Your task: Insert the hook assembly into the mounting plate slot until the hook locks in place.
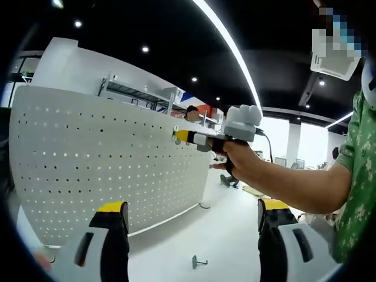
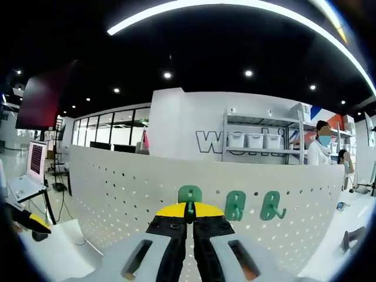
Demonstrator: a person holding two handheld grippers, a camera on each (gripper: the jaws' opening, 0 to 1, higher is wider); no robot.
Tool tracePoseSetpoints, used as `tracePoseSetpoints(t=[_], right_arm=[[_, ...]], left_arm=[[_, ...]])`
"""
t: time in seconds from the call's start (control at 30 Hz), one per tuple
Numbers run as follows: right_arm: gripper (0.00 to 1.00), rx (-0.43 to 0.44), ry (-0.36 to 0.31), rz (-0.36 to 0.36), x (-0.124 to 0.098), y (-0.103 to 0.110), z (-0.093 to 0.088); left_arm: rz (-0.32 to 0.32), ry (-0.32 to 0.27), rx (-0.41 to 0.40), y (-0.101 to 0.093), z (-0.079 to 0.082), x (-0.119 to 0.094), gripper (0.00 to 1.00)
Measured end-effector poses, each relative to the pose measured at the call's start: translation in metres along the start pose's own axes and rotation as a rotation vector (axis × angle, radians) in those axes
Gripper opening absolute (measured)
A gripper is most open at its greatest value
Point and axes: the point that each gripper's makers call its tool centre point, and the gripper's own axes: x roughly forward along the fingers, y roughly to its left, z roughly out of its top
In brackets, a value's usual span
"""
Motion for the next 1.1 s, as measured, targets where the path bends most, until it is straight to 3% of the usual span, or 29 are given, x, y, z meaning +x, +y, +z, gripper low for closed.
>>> tracePoseSetpoints(t=[1.1], right_arm=[[0.01,-0.015,0.005,-0.031,0.021,-0.009,0.002]], left_arm=[[0.001,0.005,0.0,0.009,-0.003,-0.001,0.87]])
